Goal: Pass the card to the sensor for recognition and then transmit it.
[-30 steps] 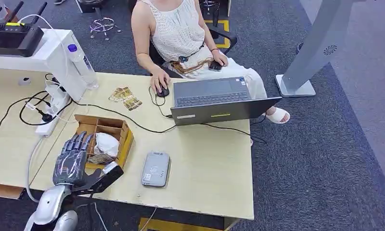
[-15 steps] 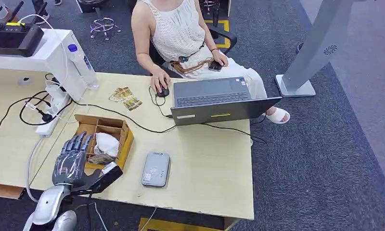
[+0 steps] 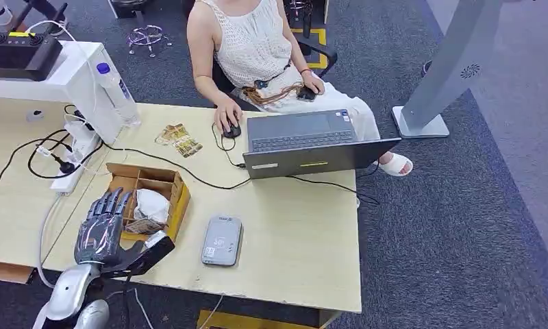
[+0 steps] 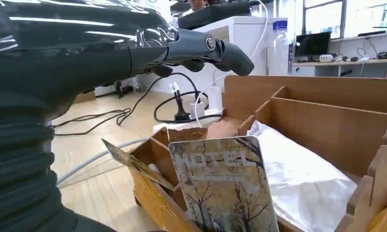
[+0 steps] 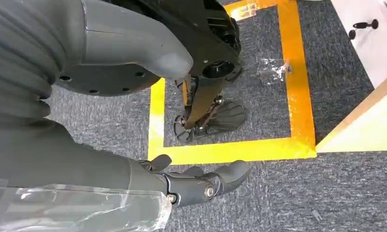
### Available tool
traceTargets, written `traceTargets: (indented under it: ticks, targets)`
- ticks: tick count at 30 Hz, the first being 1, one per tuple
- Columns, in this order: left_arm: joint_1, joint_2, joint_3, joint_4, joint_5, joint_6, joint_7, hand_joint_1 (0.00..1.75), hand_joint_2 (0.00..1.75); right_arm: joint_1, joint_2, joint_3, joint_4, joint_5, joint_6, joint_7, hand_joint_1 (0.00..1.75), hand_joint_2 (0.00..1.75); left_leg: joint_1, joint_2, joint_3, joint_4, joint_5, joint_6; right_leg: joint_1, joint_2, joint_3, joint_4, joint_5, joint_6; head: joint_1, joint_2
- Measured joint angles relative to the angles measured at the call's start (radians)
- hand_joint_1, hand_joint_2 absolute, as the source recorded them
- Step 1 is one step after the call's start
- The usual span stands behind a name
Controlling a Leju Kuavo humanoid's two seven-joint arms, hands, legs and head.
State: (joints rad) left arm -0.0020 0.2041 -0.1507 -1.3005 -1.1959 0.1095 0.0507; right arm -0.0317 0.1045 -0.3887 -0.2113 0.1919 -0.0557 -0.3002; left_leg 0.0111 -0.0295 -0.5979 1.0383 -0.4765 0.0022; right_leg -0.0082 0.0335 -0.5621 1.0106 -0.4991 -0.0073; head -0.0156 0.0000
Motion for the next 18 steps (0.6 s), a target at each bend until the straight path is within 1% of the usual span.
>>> traceTargets:
  ticks: [13,18]
  targets:
    - [0.003,0.007,0.000,0.000,0.010,0.001,-0.002,0.00,1.75,0.000,0.006,0.000,0.000,0.007,0.000,0.000,0.00,1.75,0.000,0.000,0.000,0.000,0.000,0.000,0.000,0.000,0.000,0.000,0.000,0.000,0.000,0.000]
    - [0.003,0.005,0.000,0.000,0.011,0.026,-0.004,0.00,1.75,0.000,0.006,-0.004,0.000,0.013,0.000,0.000,0.00,1.75,0.000,0.000,0.000,0.000,0.000,0.000,0.000,0.000,0.000,0.000,0.000,0.000,0.000,0.000]
